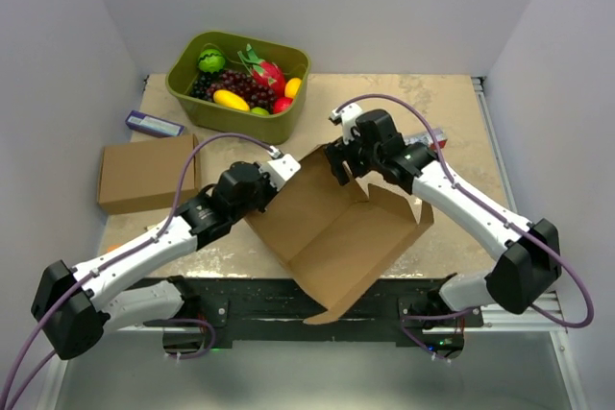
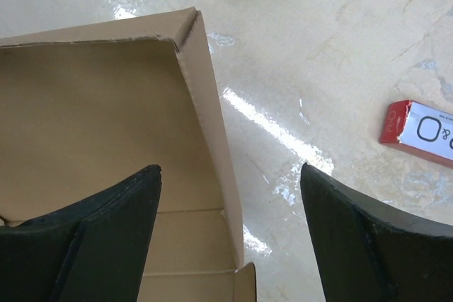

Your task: Fold the paper box

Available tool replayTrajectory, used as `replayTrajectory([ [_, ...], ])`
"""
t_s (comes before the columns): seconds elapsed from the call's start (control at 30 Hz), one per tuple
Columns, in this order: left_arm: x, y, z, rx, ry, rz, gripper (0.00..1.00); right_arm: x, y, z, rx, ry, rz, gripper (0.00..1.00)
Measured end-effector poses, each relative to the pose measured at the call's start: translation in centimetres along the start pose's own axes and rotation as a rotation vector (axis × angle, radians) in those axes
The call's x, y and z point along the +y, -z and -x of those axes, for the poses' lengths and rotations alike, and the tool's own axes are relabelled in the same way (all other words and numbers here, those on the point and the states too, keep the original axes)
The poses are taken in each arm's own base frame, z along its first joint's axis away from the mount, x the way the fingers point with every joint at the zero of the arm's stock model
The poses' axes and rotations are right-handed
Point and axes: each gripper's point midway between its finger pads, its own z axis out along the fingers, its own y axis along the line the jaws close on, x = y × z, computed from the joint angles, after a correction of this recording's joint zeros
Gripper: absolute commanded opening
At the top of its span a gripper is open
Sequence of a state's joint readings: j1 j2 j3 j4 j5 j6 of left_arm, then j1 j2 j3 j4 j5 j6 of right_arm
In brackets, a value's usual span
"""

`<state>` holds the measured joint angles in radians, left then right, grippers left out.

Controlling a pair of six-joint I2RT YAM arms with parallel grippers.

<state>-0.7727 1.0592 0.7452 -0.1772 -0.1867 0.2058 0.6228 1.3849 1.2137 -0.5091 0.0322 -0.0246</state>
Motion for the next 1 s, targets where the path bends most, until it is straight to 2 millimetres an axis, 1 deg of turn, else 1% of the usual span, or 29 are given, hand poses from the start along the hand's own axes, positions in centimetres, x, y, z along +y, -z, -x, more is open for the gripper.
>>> replayTrajectory([
  [0.1, -0.1, -0.1, -0.2, 0.008, -0.001, -0.001, 0.00, 0.5, -0.8, -0.6, 0.020, 0.016, -0.001, 0.82],
  [0.17, 0.1, -0.2, -0.4, 0.017, 0.000, 0.009, 0.00, 0.5, -1.1, -0.8, 0.032, 0.022, -0.019, 0.84],
  [0.23, 0.0, -0.8, -1.1, 0.047, 0.001, 0.017, 0.00, 0.1, -0.8, -0.8, 0.041, 0.019, -0.055, 0.86],
  [0.27, -0.1, -1.2, -1.6, 0.071, 0.002, 0.019, 0.00, -0.1, -0.5, -0.4, 0.038, 0.010, -0.070, 0.87],
  [0.33, -0.4, -2.2, -2.9, 0.134, 0.010, 0.024, 0.00, -0.8, 0.5, 1.4, 0.010, -0.023, -0.111, 0.89],
  [0.43, -0.7, -3.6, -5.6, 0.256, 0.031, 0.041, 0.00, -1.9, 3.2, 6.1, -0.100, -0.110, -0.177, 0.89],
  [0.5, -0.8, -4.3, -6.8, 0.319, 0.062, 0.054, 0.00, -2.4, 5.4, 8.7, -0.176, -0.176, -0.202, 0.90],
  [0.57, -0.8, -4.7, -7.6, 0.357, 0.110, 0.067, 0.00, -2.7, 7.6, 9.9, -0.219, -0.229, -0.215, 0.90],
  [0.6, -0.7, -4.8, -7.8, 0.367, 0.142, 0.076, 0.00, -2.8, 8.8, 10.1, -0.232, -0.258, -0.218, 0.91],
  [0.7, -0.2, -4.8, -8.5, 0.386, 0.250, 0.104, 0.00, -2.9, 11.1, 9.7, -0.232, -0.319, -0.224, 0.92],
  [0.77, 0.2, -4.9, -9.0, 0.389, 0.341, 0.106, 0.00, -3.0, 12.3, 8.6, -0.208, -0.355, -0.233, 0.92],
  [0.83, 0.4, -4.7, -10.0, 0.392, 0.433, 0.109, 0.00, -3.0, 13.3, 7.7, -0.193, -0.389, -0.238, 0.92],
  [0.9, 0.3, -4.3, -11.3, 0.400, 0.510, 0.113, 0.00, -3.0, 14.4, 7.0, -0.212, -0.427, -0.235, 0.90],
  [0.93, 0.0, -4.0, -12.1, 0.409, 0.545, 0.113, 0.00, -2.9, 14.9, 6.4, -0.234, -0.453, -0.227, 0.90],
  [1.0, -0.7, -3.7, -12.9, 0.401, 0.607, 0.109, 0.01, -2.6, 16.1, 4.3, -0.267, -0.499, -0.203, 0.90],
])
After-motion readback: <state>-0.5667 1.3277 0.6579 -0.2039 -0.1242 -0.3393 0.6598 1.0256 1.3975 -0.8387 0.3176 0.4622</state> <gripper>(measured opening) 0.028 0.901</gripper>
